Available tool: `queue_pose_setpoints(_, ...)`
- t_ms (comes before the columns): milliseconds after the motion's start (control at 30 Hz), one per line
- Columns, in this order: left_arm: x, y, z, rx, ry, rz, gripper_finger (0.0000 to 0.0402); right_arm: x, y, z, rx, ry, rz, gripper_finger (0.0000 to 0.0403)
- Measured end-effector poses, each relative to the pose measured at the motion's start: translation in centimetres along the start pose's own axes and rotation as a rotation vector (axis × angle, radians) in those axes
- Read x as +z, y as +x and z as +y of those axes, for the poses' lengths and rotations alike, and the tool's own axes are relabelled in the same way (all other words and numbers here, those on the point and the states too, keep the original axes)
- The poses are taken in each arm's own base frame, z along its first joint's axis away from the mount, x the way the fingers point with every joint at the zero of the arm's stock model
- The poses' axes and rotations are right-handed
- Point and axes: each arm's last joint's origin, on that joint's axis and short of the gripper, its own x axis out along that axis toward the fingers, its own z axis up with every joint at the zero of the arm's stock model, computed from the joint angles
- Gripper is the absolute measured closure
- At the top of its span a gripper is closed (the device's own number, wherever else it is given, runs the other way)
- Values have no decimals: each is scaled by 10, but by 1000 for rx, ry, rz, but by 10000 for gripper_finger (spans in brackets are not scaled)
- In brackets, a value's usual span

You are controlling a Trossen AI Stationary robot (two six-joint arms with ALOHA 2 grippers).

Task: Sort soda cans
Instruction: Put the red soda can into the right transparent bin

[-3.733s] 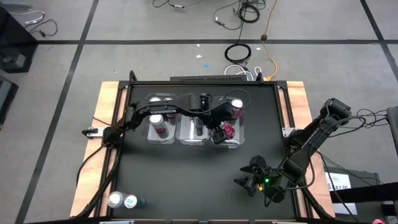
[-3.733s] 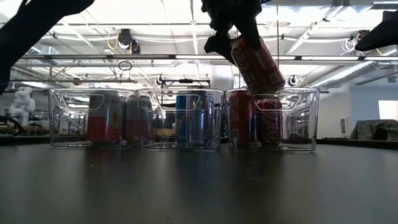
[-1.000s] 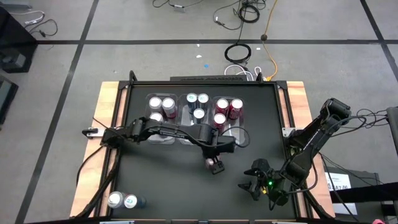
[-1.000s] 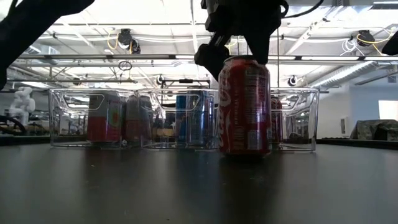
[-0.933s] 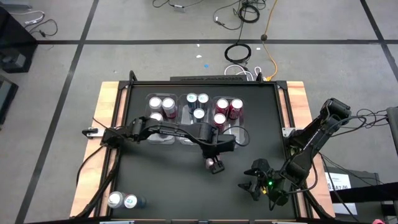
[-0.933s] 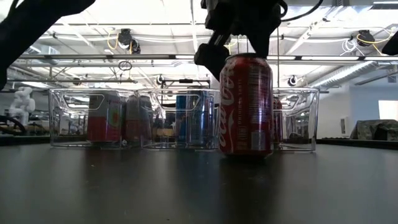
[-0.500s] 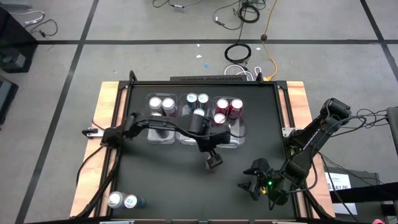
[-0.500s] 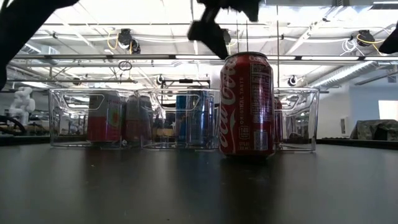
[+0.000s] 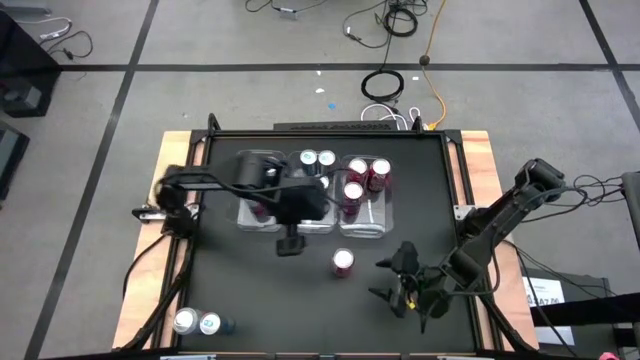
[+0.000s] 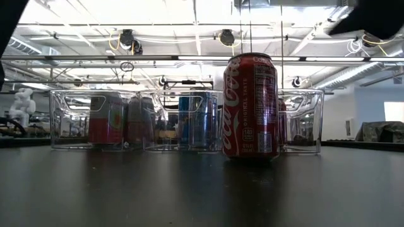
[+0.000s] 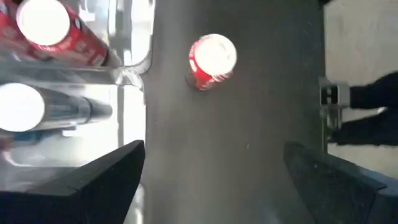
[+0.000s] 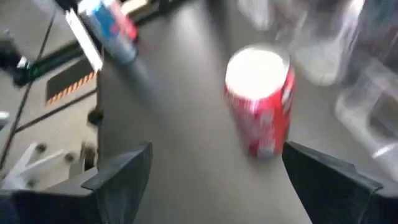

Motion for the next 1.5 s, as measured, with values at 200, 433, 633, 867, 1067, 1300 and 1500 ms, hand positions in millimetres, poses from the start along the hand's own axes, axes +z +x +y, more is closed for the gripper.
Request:
queue_pose_setpoints(200,-31,-35,-5,139,75,-107,10,46,0,12,-22,-64,-102,51)
queue_pose_setpoints(433,-99,-44,8,153,88,-284,10,77,-1,12,-58,-78,-113,51)
queue_pose_setpoints(633,-170,-32,22,104,38,-432,10,89,6,7,-71,-87,-23,51)
queue_pose_setpoints(867,-225,-18,34,51,-56,-473,10,92,50,9,-150,-199,203,51)
queue_pose_setpoints(1067,-250,-19,37,9,-74,-507,10,95,79,20,-176,-243,225,51)
queue_pose_setpoints(1300,-263,-31,37,-37,-33,-559,10,81,106,12,-264,-175,280,51)
queue_pose_setpoints(1500,-270,-36,38,-38,1,-588,10,78,116,6,-304,-130,291,51)
